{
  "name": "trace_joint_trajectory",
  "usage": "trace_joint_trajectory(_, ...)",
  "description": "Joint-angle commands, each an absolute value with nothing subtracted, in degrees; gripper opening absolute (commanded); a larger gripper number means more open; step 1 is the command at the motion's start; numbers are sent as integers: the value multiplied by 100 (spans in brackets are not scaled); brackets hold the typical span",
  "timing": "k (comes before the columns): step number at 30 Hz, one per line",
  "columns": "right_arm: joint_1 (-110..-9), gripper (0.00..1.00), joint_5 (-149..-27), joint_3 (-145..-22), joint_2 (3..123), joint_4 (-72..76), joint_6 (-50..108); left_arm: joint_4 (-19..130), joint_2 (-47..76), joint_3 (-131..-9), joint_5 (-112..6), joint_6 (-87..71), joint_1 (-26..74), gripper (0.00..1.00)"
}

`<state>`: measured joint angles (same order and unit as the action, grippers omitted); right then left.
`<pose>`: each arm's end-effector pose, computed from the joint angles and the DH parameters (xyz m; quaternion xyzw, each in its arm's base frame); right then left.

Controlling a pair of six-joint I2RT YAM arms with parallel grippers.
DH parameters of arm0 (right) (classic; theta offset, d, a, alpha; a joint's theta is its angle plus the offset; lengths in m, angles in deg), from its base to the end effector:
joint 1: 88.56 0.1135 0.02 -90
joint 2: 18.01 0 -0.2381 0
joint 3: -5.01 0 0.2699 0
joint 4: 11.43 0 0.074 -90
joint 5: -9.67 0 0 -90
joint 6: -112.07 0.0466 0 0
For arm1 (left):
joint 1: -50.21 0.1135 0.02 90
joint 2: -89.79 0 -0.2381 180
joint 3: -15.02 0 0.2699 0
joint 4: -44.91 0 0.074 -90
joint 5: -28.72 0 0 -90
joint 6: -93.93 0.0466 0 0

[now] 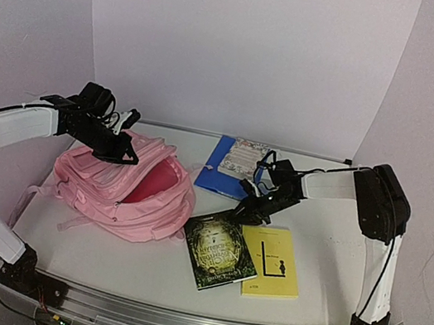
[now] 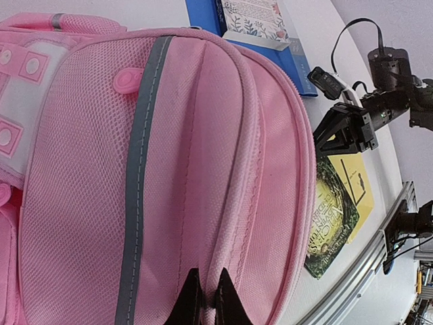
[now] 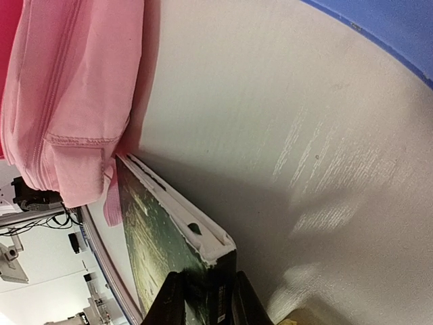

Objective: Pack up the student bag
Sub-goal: Pick up the book from the center of the board.

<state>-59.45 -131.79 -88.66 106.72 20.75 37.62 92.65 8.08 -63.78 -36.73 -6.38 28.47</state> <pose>0.3608 0.2426 0.0779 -0.2032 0.8584 0.4699 0.0324 0.2984 -0.1399 0.2454 0.1628 0.9084 -0.2832 0.2609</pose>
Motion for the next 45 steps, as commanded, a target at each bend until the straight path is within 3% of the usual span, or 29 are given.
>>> trace_joint_trajectory(1,-5908,0,-12982,-8668,10222,1806,4148,8684,1059,-6549,-3322,-513,2850,0)
trace_joint_trajectory(10,-5908,0,-12041,-8345,8427,1968,4585,8703,1147,-6542,-3371,-505,2843,0)
trace_joint_trajectory(16,-5717,0,-10701,-9110,7818,3289,4415,8694,1144,-6557,-3313,-535,2846,0)
trace_joint_trajectory(30,-4275,0,-8382,-10564,8400,4953,4824,8679,1187,-6526,-3307,-565,2847,0)
trace_joint_trajectory(45,-3611,2,-7531,-11564,9675,5437,5210,8685,1254,-6515,-3303,-567,2847,0)
